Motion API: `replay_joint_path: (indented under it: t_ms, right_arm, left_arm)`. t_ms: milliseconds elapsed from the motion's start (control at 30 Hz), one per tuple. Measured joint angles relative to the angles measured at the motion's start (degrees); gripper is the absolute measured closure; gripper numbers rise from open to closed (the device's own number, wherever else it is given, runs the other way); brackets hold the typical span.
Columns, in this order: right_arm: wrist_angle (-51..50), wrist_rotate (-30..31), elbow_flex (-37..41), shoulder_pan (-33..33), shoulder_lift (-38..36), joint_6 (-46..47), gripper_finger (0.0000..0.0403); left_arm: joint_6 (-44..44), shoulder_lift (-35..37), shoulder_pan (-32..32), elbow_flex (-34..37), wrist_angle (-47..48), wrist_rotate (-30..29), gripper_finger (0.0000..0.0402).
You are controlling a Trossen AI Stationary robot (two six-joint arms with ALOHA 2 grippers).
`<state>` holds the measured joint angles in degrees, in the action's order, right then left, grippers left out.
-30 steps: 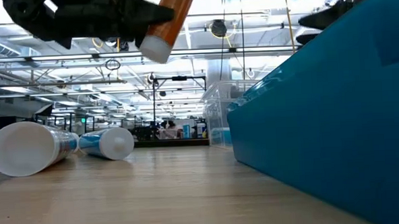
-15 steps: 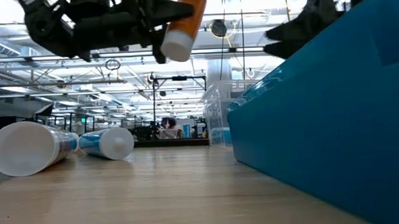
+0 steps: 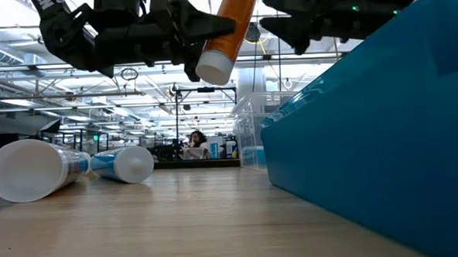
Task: Sort silicone sealant tubes
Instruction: Put the right orange sealant into the blue bin
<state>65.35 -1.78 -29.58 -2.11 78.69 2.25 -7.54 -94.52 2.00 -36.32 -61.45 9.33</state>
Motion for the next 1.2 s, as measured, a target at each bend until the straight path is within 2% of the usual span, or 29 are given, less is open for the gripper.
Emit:
replay_joint_path:
  t_ms: [267,533,667,833,1067,1133,1200]
  right_arm:
    - [-0.19,-1.20,-7.24,-0.04,7.69,4.16,0.0104]
    - [-0.41,-4.26,-12.32,0.31,12.95,4.74,0.0115]
    - [-0.87,-4.28,-12.38,0.31,12.88,4.27,0.0139]
    - [-0.88,-4.20,-12.38,0.31,12.75,3.93,0.0212]
    - [-3.17,-4.30,-12.36,0.33,12.80,1.93,0.0212]
    - [-5.46,-4.26,-12.36,0.33,11.29,1.42,0.0212]
    - [-7.63,-4.24,-12.37,0.31,9.80,1.32,0.0212]
  left_arm:
    - [1.32,-0.02,0.01,0.00,0.90,-1.72,0.0189]
    - [1.64,-0.02,-0.16,0.00,1.58,-1.85,0.0189]
    - [2.40,-0.02,-0.24,0.00,2.20,-1.85,0.0189]
    - [3.16,0.00,-0.26,0.00,2.99,-1.62,0.0188]
    - [2.13,0.11,-0.52,0.00,2.69,-1.97,0.0053]
    - [0.32,0.11,-0.52,-0.02,2.65,-1.41,0.0023]
    - [-0.58,1.04,-0.42,0.02,3.46,-0.45,0.0010]
